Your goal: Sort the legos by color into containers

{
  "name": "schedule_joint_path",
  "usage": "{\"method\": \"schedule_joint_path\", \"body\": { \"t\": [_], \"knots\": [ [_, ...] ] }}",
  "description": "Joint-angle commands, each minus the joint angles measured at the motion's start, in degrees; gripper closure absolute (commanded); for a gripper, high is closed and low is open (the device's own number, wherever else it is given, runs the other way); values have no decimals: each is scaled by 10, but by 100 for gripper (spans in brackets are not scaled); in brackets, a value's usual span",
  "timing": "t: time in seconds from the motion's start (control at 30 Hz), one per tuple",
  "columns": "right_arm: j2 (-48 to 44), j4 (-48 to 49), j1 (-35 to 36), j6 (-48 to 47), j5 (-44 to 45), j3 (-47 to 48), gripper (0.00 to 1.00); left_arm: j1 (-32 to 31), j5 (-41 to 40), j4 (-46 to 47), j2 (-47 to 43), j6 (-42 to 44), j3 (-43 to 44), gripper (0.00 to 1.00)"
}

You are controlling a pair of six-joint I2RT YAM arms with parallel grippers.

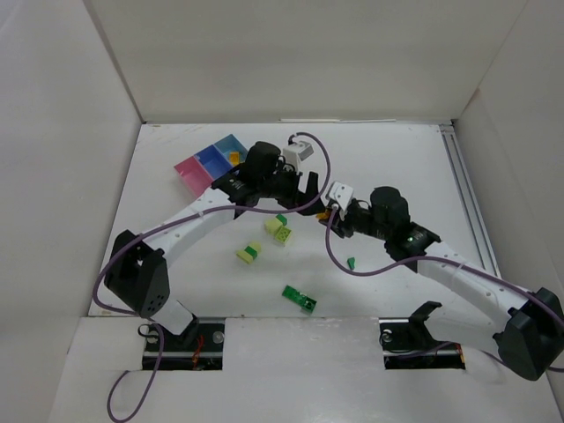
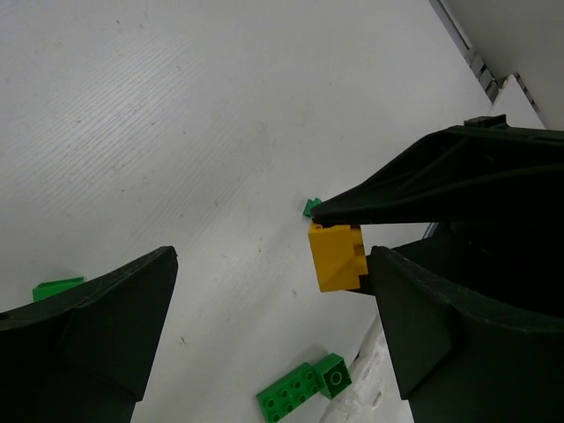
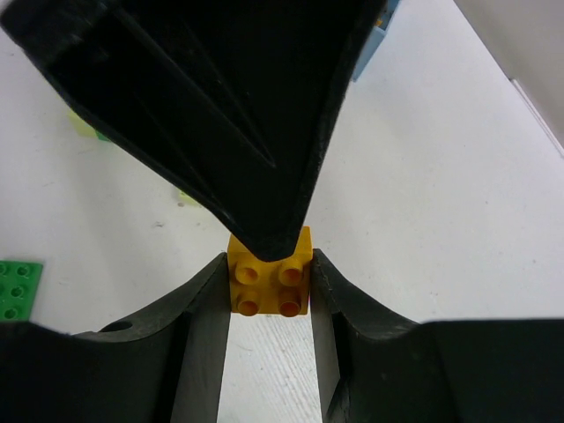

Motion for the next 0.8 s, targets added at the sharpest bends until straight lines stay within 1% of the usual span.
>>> {"method": "schedule_joint_path", "body": {
  "t": [0.0, 0.07, 0.17, 0.2, 0.23, 0.37, 0.4, 0.5, 0.53, 0.6, 0.63, 0.77],
  "knots": [
    [-12, 41, 0, 3, -18, 25, 72, -4, 34, 21, -46, 16, -7, 11],
    [-12, 41, 0, 3, -18, 25, 71, -4, 58, 21, -34, 16, -7, 11],
    [-7, 41, 0, -2, -18, 31, 71, -9, 70, 21, -19, 23, 0, 11],
    [-7, 41, 0, -2, -18, 37, 70, -16, 78, 12, -13, 23, 0, 13],
    [-7, 41, 0, -2, -18, 37, 70, -23, 83, 12, -6, 29, 0, 17],
    [-7, 41, 0, -2, -5, 42, 69, -34, 71, 2, 1, 35, 6, 25],
    [-7, 41, 0, -2, -5, 42, 69, -34, 78, 2, 1, 35, 6, 26],
    [-7, 41, 0, -2, 1, 42, 69, -40, 93, 19, -5, 35, 1, 34],
    [-2, 41, 0, -2, 1, 48, 69, -40, 107, 19, -5, 35, 1, 43],
    [-2, 41, 0, 3, 19, 48, 69, -40, 113, 19, -5, 35, 1, 44],
    [4, 41, 0, 3, 30, 53, 69, -45, 113, 12, -5, 35, 1, 40],
    [-8, 41, 0, 9, 47, 53, 69, -45, 82, 4, -10, 35, -15, 40]
  ]
}}
